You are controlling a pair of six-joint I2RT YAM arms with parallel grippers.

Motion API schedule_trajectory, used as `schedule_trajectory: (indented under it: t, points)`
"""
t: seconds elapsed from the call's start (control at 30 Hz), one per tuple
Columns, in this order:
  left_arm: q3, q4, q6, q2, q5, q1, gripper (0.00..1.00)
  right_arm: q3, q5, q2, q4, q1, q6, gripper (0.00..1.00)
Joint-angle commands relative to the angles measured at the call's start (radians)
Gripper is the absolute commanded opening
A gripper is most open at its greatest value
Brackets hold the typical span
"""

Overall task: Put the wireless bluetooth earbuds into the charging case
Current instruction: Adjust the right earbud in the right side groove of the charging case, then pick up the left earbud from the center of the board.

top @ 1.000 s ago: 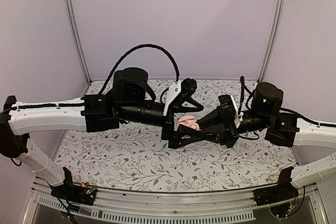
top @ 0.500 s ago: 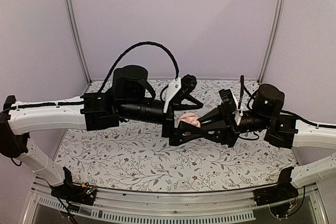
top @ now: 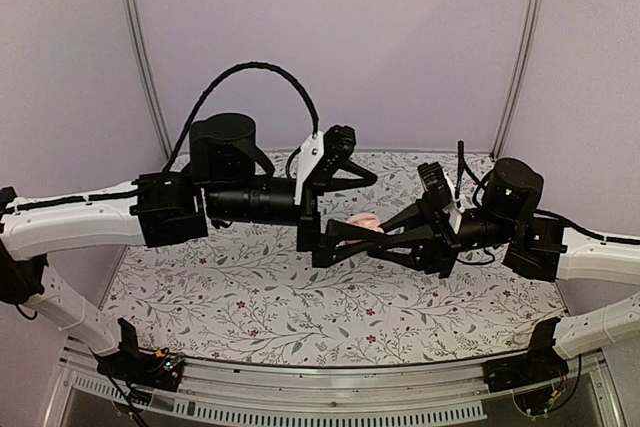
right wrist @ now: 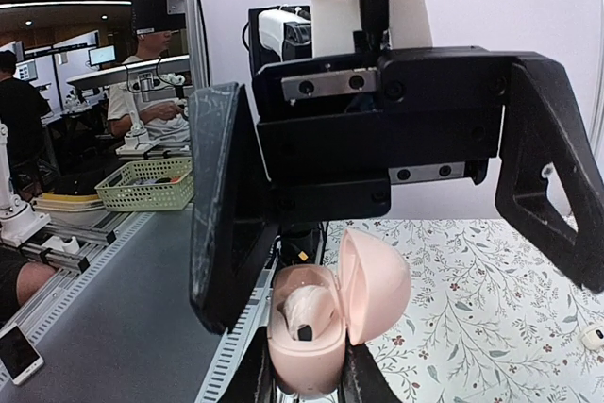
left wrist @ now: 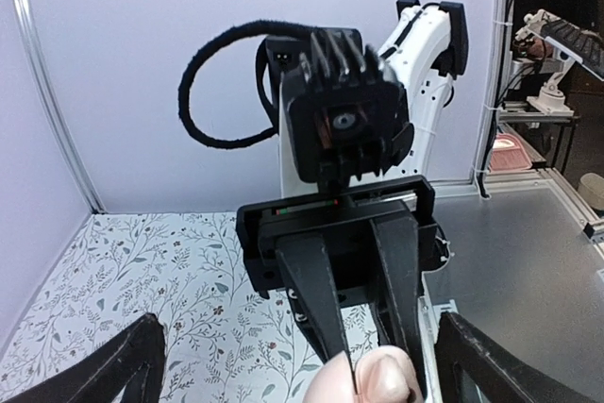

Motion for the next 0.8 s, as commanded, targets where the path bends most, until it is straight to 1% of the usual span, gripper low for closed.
schedule_trajectory:
  t: [0.0,0.1,0.23,0.3,0.4,0.47,0.53,0.6,0.67,0.77]
  points:
    - [-0.022,0.036,0.006,-0.063,-0.015,-0.002,1.00,-0.018,-0.007,-0.012,0.017,-0.020,0.011,0.00]
    - [-0.045,0.052,-0.002,-0.102,-0.051,0.002,1.00,-0.018,-0.006,-0.026,0.005,-0.027,0.006,0.00]
    - [-0.027,-0.009,0.015,-0.103,-0.056,0.006,1.00,-0.017,-0.009,-0.034,-0.002,-0.032,0.003,0.00]
    - [-0.034,-0.011,0.019,-0.104,-0.060,0.006,1.00,-0.017,-0.007,-0.035,-0.006,-0.031,0.000,0.00]
    - [-0.049,0.009,-0.005,-0.116,-0.109,0.025,1.00,-0.020,0.033,-0.055,-0.019,-0.038,-0.005,0.00]
    - [-0.042,0.005,-0.055,-0.107,-0.155,0.078,1.00,-0.019,0.086,-0.077,-0.044,-0.061,-0.014,0.00]
    - [-0.005,-0.067,-0.100,-0.066,-0.169,0.152,1.00,-0.019,0.139,-0.105,-0.075,-0.100,-0.014,0.00]
    - [0.041,-0.173,-0.120,-0.004,-0.150,0.226,1.00,-0.022,0.183,-0.138,-0.114,-0.138,-0.012,0.00]
    - [0.077,-0.244,-0.125,0.069,-0.129,0.285,1.00,-0.034,0.216,-0.166,-0.136,-0.174,-0.003,0.00]
    - [0.137,-0.337,-0.115,0.182,-0.103,0.348,1.00,-0.072,0.260,-0.227,-0.146,-0.224,0.026,0.00]
